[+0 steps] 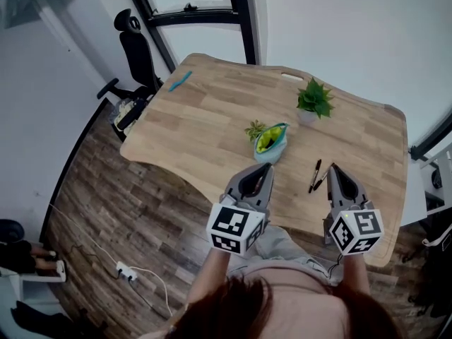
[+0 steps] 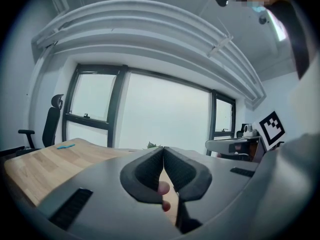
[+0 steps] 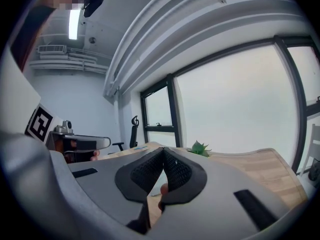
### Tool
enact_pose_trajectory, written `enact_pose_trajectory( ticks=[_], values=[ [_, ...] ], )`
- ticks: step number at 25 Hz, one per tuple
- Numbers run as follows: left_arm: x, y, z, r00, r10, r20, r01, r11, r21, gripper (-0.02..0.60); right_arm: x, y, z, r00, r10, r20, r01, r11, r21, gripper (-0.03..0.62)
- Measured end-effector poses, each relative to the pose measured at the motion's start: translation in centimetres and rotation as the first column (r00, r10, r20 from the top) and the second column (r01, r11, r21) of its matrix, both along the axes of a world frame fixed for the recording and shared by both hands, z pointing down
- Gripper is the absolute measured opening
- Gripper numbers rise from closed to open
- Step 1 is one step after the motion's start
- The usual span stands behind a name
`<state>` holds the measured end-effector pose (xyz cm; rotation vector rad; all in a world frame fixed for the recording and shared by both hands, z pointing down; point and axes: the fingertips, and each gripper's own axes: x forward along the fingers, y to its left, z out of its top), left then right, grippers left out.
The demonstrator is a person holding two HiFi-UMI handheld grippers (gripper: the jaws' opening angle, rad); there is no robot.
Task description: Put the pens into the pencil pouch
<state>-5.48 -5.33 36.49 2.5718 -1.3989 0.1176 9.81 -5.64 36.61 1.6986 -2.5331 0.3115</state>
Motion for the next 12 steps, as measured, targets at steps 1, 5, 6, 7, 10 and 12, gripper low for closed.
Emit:
enact_pose_trajectory(
  ticks=[1,5,6,7,10,12],
  values=[
    [-0.1,-0.8,0.1,1.000,0.000,0.001,0.000,1.000,-0.003,0.002,0.2,-0.7,0.1,1.000,0.004,-0.003,-0.004,1.000,-0.004,0.000],
    [-0.8,-3.3,0.8,1.000,-0.004,0.018,0.005,1.000,-0.026,0.002,1.0,-2.9,0.4,1.000,0.013,-0.005,-0.013,1.000,-0.015,0.000],
    [-1.0,-3.8,1.0,1.000,-0.008,0.020,0.008,0.999,-0.032,0.003,1.1,-3.5,0.6,1.000,0.014,-0.006,-0.014,1.000,-0.022,0.000],
    [-1.3,-4.4,1.2,1.000,-0.012,0.021,0.013,0.999,-0.038,0.003,1.2,-4.0,0.8,1.000,0.014,-0.007,-0.014,0.999,-0.031,0.000],
    [-2.0,-6.0,2.1,0.999,-0.026,0.023,0.027,0.997,-0.066,0.003,1.6,-5.4,1.5,1.000,0.017,-0.011,-0.018,0.998,-0.062,0.002],
    [-2.6,-6.9,2.7,0.999,-0.038,0.017,0.040,0.996,-0.085,0.003,2.0,-6.2,2.1,1.000,0.023,-0.015,-0.024,0.997,-0.080,0.002]
  ],
)
